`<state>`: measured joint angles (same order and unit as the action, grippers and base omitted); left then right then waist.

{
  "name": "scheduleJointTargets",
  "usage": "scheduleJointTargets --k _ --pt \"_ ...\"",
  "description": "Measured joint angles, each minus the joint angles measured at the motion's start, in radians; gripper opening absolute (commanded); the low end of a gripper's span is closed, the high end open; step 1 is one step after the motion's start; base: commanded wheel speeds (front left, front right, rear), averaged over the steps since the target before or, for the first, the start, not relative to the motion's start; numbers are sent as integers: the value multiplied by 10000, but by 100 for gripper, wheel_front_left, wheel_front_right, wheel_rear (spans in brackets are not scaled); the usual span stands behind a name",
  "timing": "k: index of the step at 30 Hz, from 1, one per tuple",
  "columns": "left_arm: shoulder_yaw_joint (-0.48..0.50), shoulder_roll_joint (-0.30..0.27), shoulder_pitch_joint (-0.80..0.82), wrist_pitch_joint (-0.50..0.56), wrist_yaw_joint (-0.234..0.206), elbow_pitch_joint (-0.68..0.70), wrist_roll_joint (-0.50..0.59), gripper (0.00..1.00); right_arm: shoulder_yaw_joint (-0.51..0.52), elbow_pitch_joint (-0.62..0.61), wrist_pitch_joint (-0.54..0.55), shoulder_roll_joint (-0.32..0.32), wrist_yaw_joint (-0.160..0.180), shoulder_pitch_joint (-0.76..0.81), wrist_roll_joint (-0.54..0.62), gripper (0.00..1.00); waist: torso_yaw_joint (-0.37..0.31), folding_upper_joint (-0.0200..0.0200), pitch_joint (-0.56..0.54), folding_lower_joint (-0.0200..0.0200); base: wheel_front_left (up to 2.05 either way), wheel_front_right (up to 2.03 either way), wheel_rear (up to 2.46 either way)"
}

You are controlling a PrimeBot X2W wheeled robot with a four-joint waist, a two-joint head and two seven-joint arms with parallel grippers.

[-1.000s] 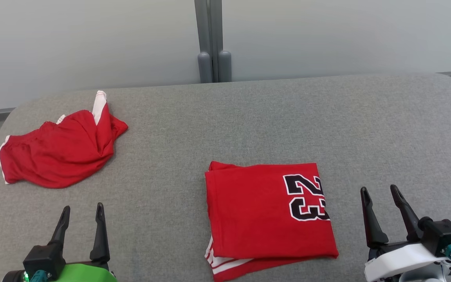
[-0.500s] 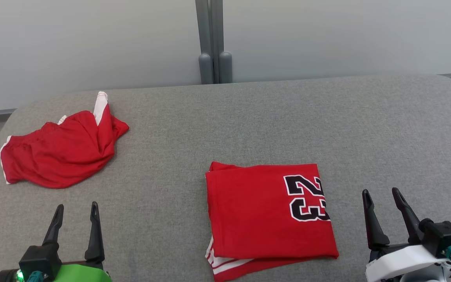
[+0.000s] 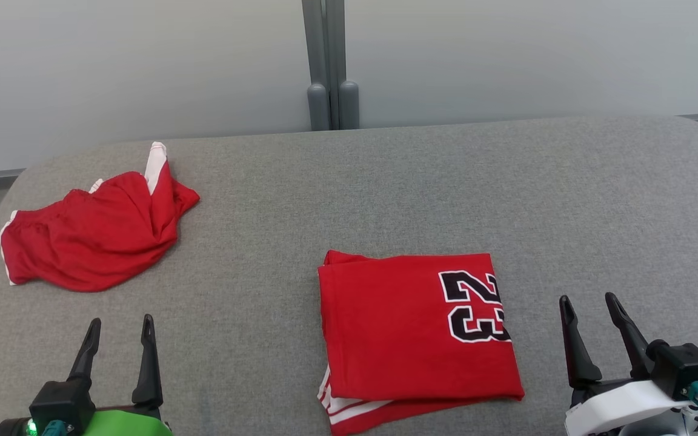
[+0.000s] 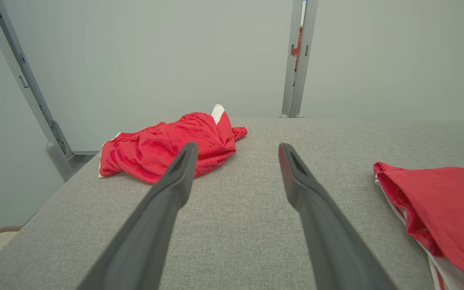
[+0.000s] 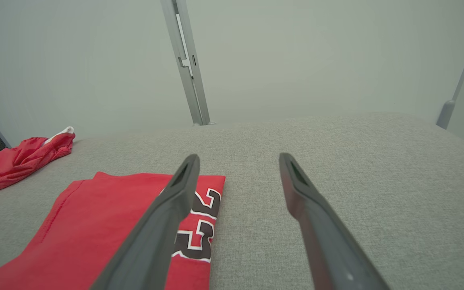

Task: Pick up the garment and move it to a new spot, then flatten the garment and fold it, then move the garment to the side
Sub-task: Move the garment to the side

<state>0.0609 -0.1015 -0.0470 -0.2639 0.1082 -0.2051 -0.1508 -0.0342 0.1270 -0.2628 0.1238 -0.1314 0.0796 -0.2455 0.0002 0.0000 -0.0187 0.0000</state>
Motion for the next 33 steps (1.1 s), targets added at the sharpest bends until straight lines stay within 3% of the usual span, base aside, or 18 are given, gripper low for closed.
scheduleJointTargets --k 17,33 --pt "104 4 7 0 31 -81 4 100 -407 355 0 123 0 -516 -2 100 2 0 124 0 0 0 0" --pt "-284 140 407 0 65 -255 140 100 -1300 3578 865 165 0 -2728 -63 100 506 0 677 0 0 0 0"
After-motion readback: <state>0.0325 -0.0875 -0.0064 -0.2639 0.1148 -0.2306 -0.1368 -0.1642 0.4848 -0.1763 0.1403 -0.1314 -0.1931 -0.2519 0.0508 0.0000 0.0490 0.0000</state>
